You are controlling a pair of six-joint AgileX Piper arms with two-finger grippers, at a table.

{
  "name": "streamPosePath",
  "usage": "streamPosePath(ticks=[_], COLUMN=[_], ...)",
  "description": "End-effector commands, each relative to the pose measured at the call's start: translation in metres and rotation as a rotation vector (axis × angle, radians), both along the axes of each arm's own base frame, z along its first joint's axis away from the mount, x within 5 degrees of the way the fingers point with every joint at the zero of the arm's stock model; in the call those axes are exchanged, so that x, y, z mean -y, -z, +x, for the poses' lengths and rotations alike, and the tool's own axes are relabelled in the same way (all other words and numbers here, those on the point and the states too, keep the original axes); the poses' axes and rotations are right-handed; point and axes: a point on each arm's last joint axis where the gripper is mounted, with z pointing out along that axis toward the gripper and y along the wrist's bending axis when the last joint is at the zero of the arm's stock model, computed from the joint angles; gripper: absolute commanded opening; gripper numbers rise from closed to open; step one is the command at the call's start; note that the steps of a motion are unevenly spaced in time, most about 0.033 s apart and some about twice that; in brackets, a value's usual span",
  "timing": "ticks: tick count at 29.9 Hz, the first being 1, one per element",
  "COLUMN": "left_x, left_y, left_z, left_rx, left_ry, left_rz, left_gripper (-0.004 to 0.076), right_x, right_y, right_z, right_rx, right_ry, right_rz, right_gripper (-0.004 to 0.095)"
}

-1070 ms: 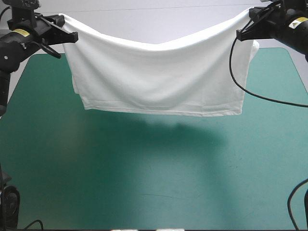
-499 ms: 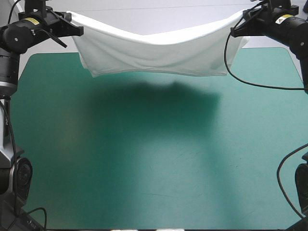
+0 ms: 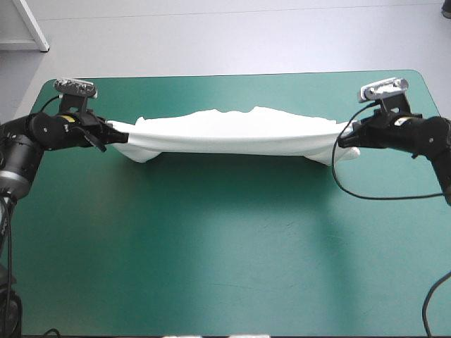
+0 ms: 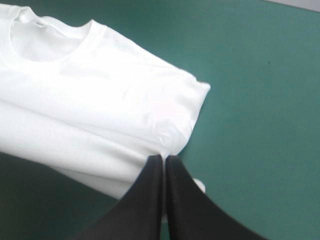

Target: Fold the cloth

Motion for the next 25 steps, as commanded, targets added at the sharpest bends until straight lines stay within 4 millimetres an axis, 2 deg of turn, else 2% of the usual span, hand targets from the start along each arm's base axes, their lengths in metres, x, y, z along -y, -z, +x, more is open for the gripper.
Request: streamPosePath(ticks=[1,9,13,19,25], left_x=[-0.003,0.0,0.001,0.002,0.003], left_y=[-0.014,0.011,0.023,0.053,0.092], left_z=[-0.025,-0.06,-0.077,-0.097,-0.111], left_rx=[0.076,-0.066,-0.1,-0.192,-0.301], left_ry=[-0.013,0.017,0.019,0.017,-0.015], left_rz=[0.007,-0.004,-0.001,-0.013,-0.043], left_gripper=[0.0019,0.0019,0.0019,0.0019,0.0019], right_x=[0.01,0.005,0.003,0.002,0.001], right_y=[-0.008,0.018,0.042,0.08,0.103], right_z=[-0.025,-0.077,-0.1,-0.118,-0.126], right_rx=[0.096,-0.007,-0.075,-0.166,-0.244], right_ry=[0.064,0.062,0.065,0.087,0.103], right_rz=[0.006,0.043,0.048,0.076,0.095], right_gripper=[-0.0014,-0.0013,-0.0013,-0.0013,-0.0013])
